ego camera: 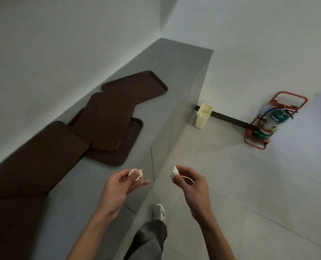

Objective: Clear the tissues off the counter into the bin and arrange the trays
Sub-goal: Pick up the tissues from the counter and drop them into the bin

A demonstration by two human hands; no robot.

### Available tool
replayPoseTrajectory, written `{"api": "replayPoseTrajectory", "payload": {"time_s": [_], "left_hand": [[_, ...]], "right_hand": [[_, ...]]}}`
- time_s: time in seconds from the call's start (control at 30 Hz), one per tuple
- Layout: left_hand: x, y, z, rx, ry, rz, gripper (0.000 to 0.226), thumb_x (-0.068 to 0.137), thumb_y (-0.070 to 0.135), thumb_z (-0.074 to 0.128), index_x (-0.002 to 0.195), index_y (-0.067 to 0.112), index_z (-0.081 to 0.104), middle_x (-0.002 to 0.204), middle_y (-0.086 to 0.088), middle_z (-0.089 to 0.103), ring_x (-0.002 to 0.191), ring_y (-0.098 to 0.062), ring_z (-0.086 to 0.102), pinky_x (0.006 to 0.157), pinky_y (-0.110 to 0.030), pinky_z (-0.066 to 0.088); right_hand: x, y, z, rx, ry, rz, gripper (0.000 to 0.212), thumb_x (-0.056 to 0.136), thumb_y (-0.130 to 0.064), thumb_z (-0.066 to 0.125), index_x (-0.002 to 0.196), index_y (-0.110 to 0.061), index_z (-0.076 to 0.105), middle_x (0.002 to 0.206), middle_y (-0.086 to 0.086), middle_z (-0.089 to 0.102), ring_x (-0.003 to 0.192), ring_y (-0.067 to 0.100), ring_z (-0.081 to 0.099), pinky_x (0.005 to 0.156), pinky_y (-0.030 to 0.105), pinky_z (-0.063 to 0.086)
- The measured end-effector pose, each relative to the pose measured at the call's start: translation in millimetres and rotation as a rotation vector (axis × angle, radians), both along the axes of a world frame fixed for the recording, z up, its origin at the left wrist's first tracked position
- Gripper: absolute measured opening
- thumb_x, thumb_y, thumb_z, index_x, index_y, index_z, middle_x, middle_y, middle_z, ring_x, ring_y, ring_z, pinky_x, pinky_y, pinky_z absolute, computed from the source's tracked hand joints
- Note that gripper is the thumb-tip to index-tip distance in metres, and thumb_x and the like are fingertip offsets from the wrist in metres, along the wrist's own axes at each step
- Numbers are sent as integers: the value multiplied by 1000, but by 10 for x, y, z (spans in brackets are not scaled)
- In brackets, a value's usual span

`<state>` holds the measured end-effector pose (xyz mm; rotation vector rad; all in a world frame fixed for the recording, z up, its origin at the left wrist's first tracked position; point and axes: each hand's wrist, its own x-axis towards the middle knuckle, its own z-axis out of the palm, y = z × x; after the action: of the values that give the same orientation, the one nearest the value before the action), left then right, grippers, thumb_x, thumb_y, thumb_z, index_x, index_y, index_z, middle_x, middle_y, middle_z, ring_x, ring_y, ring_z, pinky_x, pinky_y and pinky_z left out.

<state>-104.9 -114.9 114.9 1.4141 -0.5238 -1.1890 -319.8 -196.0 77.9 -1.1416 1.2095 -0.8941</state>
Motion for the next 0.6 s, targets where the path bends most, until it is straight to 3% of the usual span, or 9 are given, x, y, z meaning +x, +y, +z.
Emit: {"api": "replayPoseTrajectory", "payload": {"time_s": [0.1, 0.2, 0.4, 0.53, 0.6], "left_hand": [[-144, -860, -106, 23, -62, -94, 22, 99, 15, 63, 106, -3, 72, 86, -27, 72, 71, -29, 74, 67, -25, 62], [-279, -1721, -204, 52, -135, -156, 32, 97, 27, 64, 100, -4, 71, 72, -15, 65, 52, -17, 58, 47, -21, 45], [-643, -3334, -312, 36, -205, -279, 39, 104, 31, 57, 93, -5, 67, 68, -1, 50, 58, -6, 39, 52, -18, 31], [-886, -4324, -510, 15, -195, -364, 17, 103, 16, 60, 111, 8, 73, 79, 1, 66, 69, -8, 53, 63, -17, 46], [-999, -4795, -661, 20, -179, -394, 19, 102, 7, 61, 117, 9, 72, 87, -5, 72, 76, -13, 61, 73, -21, 54]], "right_hand": [[-238, -654, -51, 19, 16, -58, 21, 95, -3, 76, 109, -16, 82, 103, 3, 82, 98, 21, 79, 94, 42, 64], [-440, -1303, 5, 56, 21, -128, 17, 95, -1, 75, 105, -13, 82, 101, 8, 81, 97, 26, 79, 96, 43, 63], [-890, -2562, 123, 41, 79, -246, 18, 97, 0, 71, 105, -14, 79, 97, 6, 81, 94, 23, 79, 92, 36, 61], [-1210, -3404, -11, 72, 73, -309, 18, 94, 3, 73, 105, -11, 78, 95, 8, 81, 94, 24, 79, 94, 39, 62], [-1364, -3846, -145, 97, 81, -323, 18, 93, 3, 74, 103, -11, 78, 95, 9, 80, 95, 26, 78, 94, 42, 62]]}}
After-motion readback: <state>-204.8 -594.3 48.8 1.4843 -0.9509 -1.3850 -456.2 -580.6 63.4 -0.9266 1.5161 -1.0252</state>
